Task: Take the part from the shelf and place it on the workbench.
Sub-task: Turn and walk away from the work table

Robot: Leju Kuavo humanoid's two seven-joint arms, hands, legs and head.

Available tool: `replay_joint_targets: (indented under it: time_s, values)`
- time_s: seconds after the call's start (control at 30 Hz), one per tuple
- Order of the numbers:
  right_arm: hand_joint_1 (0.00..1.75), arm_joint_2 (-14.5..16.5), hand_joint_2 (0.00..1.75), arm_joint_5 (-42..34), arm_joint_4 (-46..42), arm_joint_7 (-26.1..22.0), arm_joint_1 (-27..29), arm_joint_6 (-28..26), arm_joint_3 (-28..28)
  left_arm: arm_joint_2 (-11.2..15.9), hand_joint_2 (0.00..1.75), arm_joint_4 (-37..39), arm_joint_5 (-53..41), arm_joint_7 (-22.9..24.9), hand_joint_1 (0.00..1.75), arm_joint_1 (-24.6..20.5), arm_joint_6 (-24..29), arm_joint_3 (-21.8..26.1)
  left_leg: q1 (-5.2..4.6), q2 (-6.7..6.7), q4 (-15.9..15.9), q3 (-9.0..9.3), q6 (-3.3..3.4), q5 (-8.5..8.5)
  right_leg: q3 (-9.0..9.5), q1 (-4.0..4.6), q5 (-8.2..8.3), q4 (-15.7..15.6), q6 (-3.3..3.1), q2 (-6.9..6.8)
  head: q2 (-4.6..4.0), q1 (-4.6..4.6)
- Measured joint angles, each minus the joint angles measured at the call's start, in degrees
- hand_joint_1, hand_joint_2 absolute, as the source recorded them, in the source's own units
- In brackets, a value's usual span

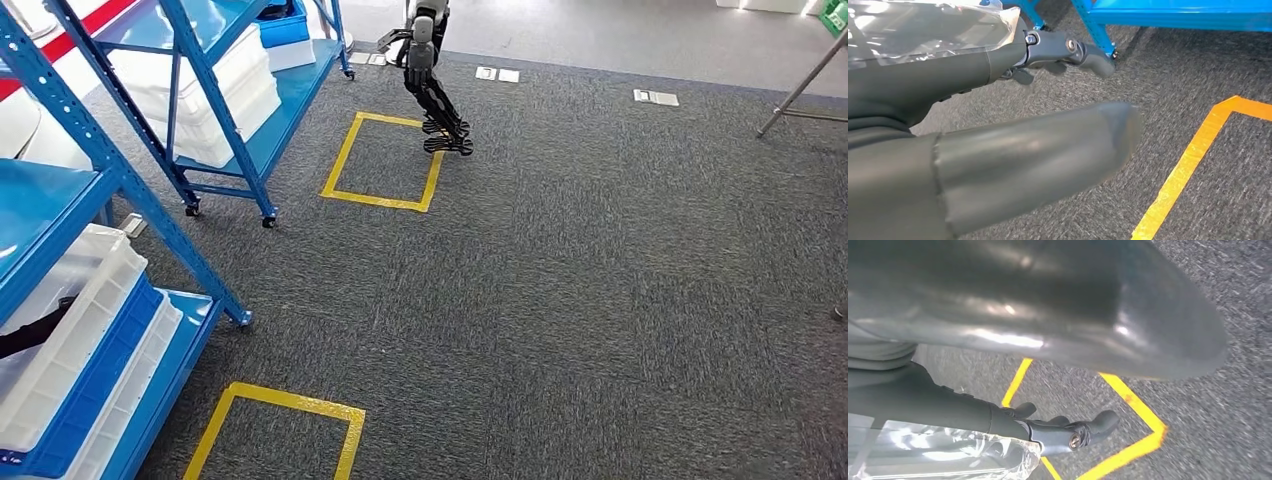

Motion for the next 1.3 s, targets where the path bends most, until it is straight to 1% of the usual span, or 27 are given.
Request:
replay_joint_targets:
  time_s: [0.07,0.1,0.13,0.2,0.27,0.3,0.33,0.37,0.43,0.47,0.5,0.57,0.6,0.63,0.67,0.73,0.77,0.8,0.83,0.87,0.93,0.97,1.03,1.1,1.17,1.23,1.3]
  values:
    - [0.0,0.1,0.0,0.1,0.0,0.0,-0.1,0.0,0.0,0.0,0.0,0.0,0.0,0.0,0.0,0.0,0.0,0.0,-0.15,-1.2,-0.3,0.0,0.54,0.32,0.26,0.11,-0.13,-0.1,0.56,-0.79,0.0,-0.03]
    - [0.0,0.1,0.0,0.1,-0.1,-0.1,-0.1,0.0,0.0,0.0,0.0,0.0,0.0,0.0,0.0,0.1,0.0,0.0,-0.07,-1.77,-0.8,0.17,0.86,0.58,0.28,0.04,-0.4,0.1,0.85,-0.29,0.0,0.0]
    - [0.0,0.1,0.0,0.2,-0.1,-0.1,-0.1,0.0,0.0,0.0,0.0,0.0,0.0,-0.1,0.0,0.1,0.0,0.0,0.1,-2.37,-1.2,0.35,1.25,0.9,-0.1,-0.03,-1.11,1.2,0.95,0.94,0.0,0.0]
    - [0.0,0.1,0.0,0.2,-0.2,-0.2,0.0,0.0,0.0,0.0,0.0,0.0,0.0,-0.1,0.0,0.0,0.0,0.0,0.3,-3.57,-1.6,0.43,1.76,1.34,-2.74,-0.36,-4.08,7.1,0.68,4.22,0.0,0.1]
    - [0.0,0.0,0.0,0.2,-0.1,-0.2,0.2,0.0,-0.1,0.0,0.0,0.0,0.0,-0.2,0.0,-0.1,0.0,0.0,0.28,-5.13,-1.6,0.22,1.92,1.49,-6.4,-0.55,-6.98,14.6,0.53,5.43,0.0,0.15]
    - [0.0,-0.1,0.0,0.2,-0.1,-0.2,0.3,0.0,-0.2,0.0,0.0,0.0,0.0,-0.2,0.0,0.0,0.0,0.1,0.26,-5.97,-1.6,0.19,1.9,1.54,-7.22,-0.63,-7.23,16.1,0.83,5.51,0.0,0.14]
    - [0.0,-0.1,0.0,0.2,-0.1,-0.3,0.4,0.0,-0.3,-0.1,0.0,0.0,0.0,-0.2,0.0,0.1,0.0,0.1,0.27,-6.79,-1.5,0.21,1.82,1.58,-6.9,-0.72,-6.42,15.3,1.36,5.59,0.0,0.15]
    - [0.0,-0.2,0.0,0.2,-0.1,-0.3,0.5,0.0,-0.3,-0.1,0.0,0.0,0.0,-0.2,0.0,0.1,0.0,0.1,0.32,-7.6,-1.5,0.24,1.7,1.61,-5.41,-0.89,-4.73,12.0,2.0,5.91,0.0,0.15]
    - [0.0,-0.3,0.0,0.2,-0.1,-0.3,0.4,0.0,-0.4,-0.1,0.0,0.0,0.0,-0.2,0.0,0.1,0.0,0.1,0.38,-9.04,-1.1,0.18,1.22,1.57,-1.75,-1.35,-1.3,3.8,2.86,8.07,0.0,0.19]
    - [0.0,-0.3,0.0,0.2,-0.1,-0.3,0.4,0.0,-0.4,-0.1,0.0,0.0,0.0,-0.2,0.0,0.1,0.0,0.1,0.36,-9.63,-0.9,0.05,0.89,1.51,-0.7,-1.44,-0.28,1.2,2.82,9.25,0.0,0.13]
    - [0.0,-0.3,0.0,0.2,-0.1,-0.3,0.4,0.0,-0.4,-0.1,0.0,0.0,0.0,-0.2,0.0,0.1,0.0,0.1,0.33,-10.13,-0.8,-0.12,0.54,1.49,-0.35,-1.41,0.08,0.2,2.54,10.08,0.0,0.09]
    - [0.0,-0.3,0.0,0.1,-0.1,-0.3,0.3,0.0,-0.6,0.0,0.0,0.0,0.0,-0.3,0.0,0.1,0.0,0.1,0.4,-11.22,-0.8,-0.54,-0.16,1.73,-0.33,-1.25,0.29,0.2,1.73,9.69,0.0,-0.08]
    - [0.0,-0.3,0.0,0.1,-0.1,-0.3,0.3,0.0,-0.6,0.0,0.0,0.0,0.0,-0.3,0.0,0.2,0.0,0.1,0.49,-11.22,-0.7,-0.77,-0.43,1.74,-0.23,-1.36,0.44,0.2,1.37,9.06,0.0,-0.09]
    - [0.0,-0.3,0.0,0.1,-0.1,-0.4,0.3,-0.1,-0.8,0.0,0.0,0.0,-0.1,-0.4,0.0,0.2,0.0,0.1,0.49,-10.2,0.1,-1.28,-0.67,1.18,-0.17,-1.45,0.59,0.1,0.91,8.35,0.0,-0.24]
    - [0.0,-0.3,0.0,0.0,-0.2,-0.5,0.3,-0.1,-0.9,0.1,0.0,0.0,-0.3,-0.4,0.0,0.2,0.0,0.1,0.47,-8.63,1.9,-2.19,-0.86,-0.04,-0.2,-1.53,0.71,0.0,0.48,7.58,0.0,-0.38]
    - [0.0,-0.3,0.0,-0.2,-0.2,-0.7,0.6,-0.2,-1.2,0.0,0.0,0.0,-0.6,-0.6,0.0,0.1,0.0,0.1,0.44,-5.14,9.0,-5.6,-1.16,-4.03,-0.32,-1.17,0.69,0.0,-0.16,5.86,0.0,-0.65]
    - [0.0,-0.3,0.0,-0.3,-0.2,-0.8,0.8,-0.3,-1.3,0.0,0.0,0.0,-0.7,-0.7,0.0,0.1,0.0,0.1,0.52,-4.47,12.9,-7.48,-1.29,-5.68,-0.4,-0.98,0.64,0.0,-0.28,4.96,0.0,-0.67]
    - [0.0,-0.4,0.0,-0.4,-0.2,-0.9,0.9,-0.3,-1.5,0.0,0.0,0.0,-0.8,-0.8,0.0,0.1,0.0,0.1,0.6,-4.16,15.5,-8.77,-1.34,-6.49,-0.47,-0.82,0.59,0.0,-0.35,4.09,0.0,-0.67]
    - [0.0,-0.4,0.0,-0.5,-0.2,-1.0,1.0,-0.4,-1.6,0.0,0.0,0.0,-0.9,-0.9,0.0,0.2,0.0,0.1,0.65,-3.97,16.0,-8.94,-1.33,-6.14,-0.49,-0.72,0.55,0.0,-0.4,3.3,0.0,-0.67]
    - [0.0,-0.4,0.0,-0.5,-0.2,-1.1,1.0,-0.4,-1.8,0.0,0.0,0.0,-1.0,-1.0,0.0,0.2,0.0,0.1,0.66,-3.68,14.1,-7.8,-1.23,-4.77,-0.46,-0.66,0.51,0.0,-0.43,2.6,0.0,-0.67]
    - [0.0,-0.4,0.0,-0.5,-0.2,-1.2,0.9,-0.4,-1.9,0.0,0.0,0.0,-1.0,-1.1,0.0,0.2,0.0,0.1,0.45,-1.98,6.0,-3.19,-0.75,-1.3,-0.25,-0.5,0.37,0.0,-0.42,1.4,0.0,-0.67]
    - [0.0,-0.5,0.0,-0.5,-0.2,-1.3,0.9,-0.4,-2.0,0.0,0.0,0.0,-1.0,-1.2,0.0,0.1,0.0,0.1,0.26,-1.13,2.5,-1.28,-0.47,-0.2,-0.16,-0.3,0.25,0.0,-0.29,0.9,0.0,-0.63]
    - [0.0,-0.5,0.0,-0.5,-0.2,-1.3,0.8,-0.5,-2.2,0.1,0.0,0.0,-1.0,-1.3,0.0,0.0,0.0,0.1,-0.2,-0.45,-0.3,0.11,0.02,0.22,-0.03,-0.07,0.05,0.0,0.14,0.04,0.0,-0.59]
    - [0.0,-0.4,0.0,-0.5,-0.2,-1.3,0.7,-0.5,-2.4,0.1,0.0,0.0,-1.0,-1.3,0.0,0.1,-0.1,0.1,-0.19,-1.54,-0.7,0.16,0.59,0.56,0.13,-0.05,-0.09,-0.1,0.71,-0.47,0.0,-0.62]
    - [0.0,-0.4,0.0,-0.5,-0.2,-1.2,0.6,-0.6,-2.5,0.0,0.0,0.0,-1.0,-1.3,0.0,0.1,-0.1,0.1,0.17,-2.58,-1.6,0.55,1.26,1.17,-0.45,-0.11,-1.28,1.8,1.06,1.55,0.0,-0.56]
    - [0.0,-0.5,0.0,-0.5,-0.2,-1.2,0.6,-0.6,-2.6,0.0,0.0,0.0,-1.0,-1.3,0.0,0.0,-0.1,0.1,0.42,-3.67,-2.0,0.64,1.68,1.57,-3.34,-0.36,-4.45,8.3,0.85,4.52,0.0,-0.46]
    - [0.0,-0.6,0.0,-0.5,-0.2,-1.2,0.9,-0.6,-2.7,0.0,0.0,0.0,-1.0,-1.3,0.0,-0.1,-0.1,0.1,0.49,-5.13,-2.0,0.45,1.76,1.7,-7.0,-0.6,-7.26,15.9,0.95,5.42,0.0,-0.44]
